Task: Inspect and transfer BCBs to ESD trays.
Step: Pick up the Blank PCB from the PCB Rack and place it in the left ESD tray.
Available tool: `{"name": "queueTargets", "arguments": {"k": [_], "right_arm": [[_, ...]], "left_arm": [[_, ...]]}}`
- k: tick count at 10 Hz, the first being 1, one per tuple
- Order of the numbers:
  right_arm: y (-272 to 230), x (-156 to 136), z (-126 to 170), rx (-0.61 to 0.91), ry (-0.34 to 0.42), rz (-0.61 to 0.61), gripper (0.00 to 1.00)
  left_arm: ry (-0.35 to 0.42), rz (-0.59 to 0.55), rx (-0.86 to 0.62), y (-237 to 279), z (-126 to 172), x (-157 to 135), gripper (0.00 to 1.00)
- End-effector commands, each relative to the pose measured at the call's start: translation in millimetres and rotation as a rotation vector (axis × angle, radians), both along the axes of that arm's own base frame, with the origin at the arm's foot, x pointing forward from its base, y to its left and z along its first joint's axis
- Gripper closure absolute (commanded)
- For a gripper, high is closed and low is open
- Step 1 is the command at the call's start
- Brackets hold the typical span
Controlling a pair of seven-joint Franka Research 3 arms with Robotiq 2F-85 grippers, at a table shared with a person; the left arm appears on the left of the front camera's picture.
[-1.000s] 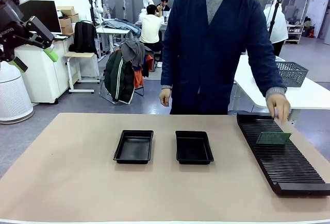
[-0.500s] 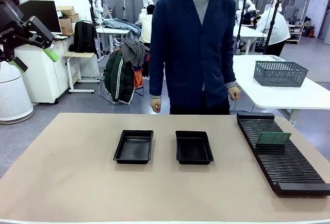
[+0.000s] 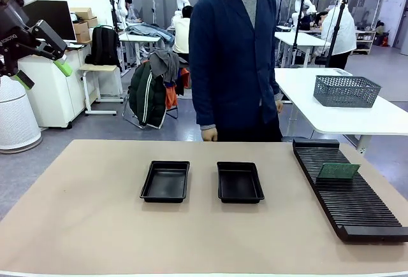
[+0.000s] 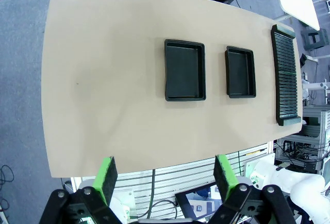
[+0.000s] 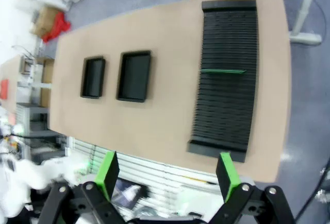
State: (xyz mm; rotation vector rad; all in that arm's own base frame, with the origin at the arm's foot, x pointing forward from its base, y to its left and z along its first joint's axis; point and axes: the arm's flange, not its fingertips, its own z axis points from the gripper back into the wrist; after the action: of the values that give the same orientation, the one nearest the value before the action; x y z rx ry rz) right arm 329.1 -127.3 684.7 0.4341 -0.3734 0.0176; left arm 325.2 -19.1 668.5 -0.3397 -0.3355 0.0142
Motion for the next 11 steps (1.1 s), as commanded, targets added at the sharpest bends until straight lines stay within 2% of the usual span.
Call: {"name": "queueTargets", "arguments": {"k": [1, 2, 4, 6, 7, 10, 11], "right_arm": [[9.4, 17.9, -18.5, -0.218, -0.130, 0.124, 0.00], [13.5, 30.0, -30.3, -0.305, -0.162, 0.203, 0.00], [24.4, 53.1, -57.1, -0.387, -0.188, 0.378, 0.00], [32.3, 74.3, -84.4, -0.497, -0.228, 0.600, 0.00], [37.3, 84.7, -99.1, -0.530, -0.252, 0.724, 0.00], [50.0, 108.8, -141.3, -0.602, -0.306, 0.978, 0.00], [54.6, 116.5, -157.9, -0.628, -0.292, 1.035, 0.00]], "left_arm": [[-0.011, -0.013, -0.008, 2.2, -1.2, 1.1, 0.00], [-0.011, -0.013, -0.008, 2.2, -1.2, 1.1, 0.00], [-0.011, -0.013, -0.008, 2.2, -1.2, 1.1, 0.00], [-0.011, -0.013, -0.008, 2.2, -1.2, 1.1, 0.00], [-0.011, -0.013, -0.008, 2.2, -1.2, 1.1, 0.00], [-0.011, -0.013, -0.008, 2.2, -1.2, 1.1, 0.00], [-0.011, -0.013, -0.008, 2.2, -1.2, 1.1, 0.00]]}}
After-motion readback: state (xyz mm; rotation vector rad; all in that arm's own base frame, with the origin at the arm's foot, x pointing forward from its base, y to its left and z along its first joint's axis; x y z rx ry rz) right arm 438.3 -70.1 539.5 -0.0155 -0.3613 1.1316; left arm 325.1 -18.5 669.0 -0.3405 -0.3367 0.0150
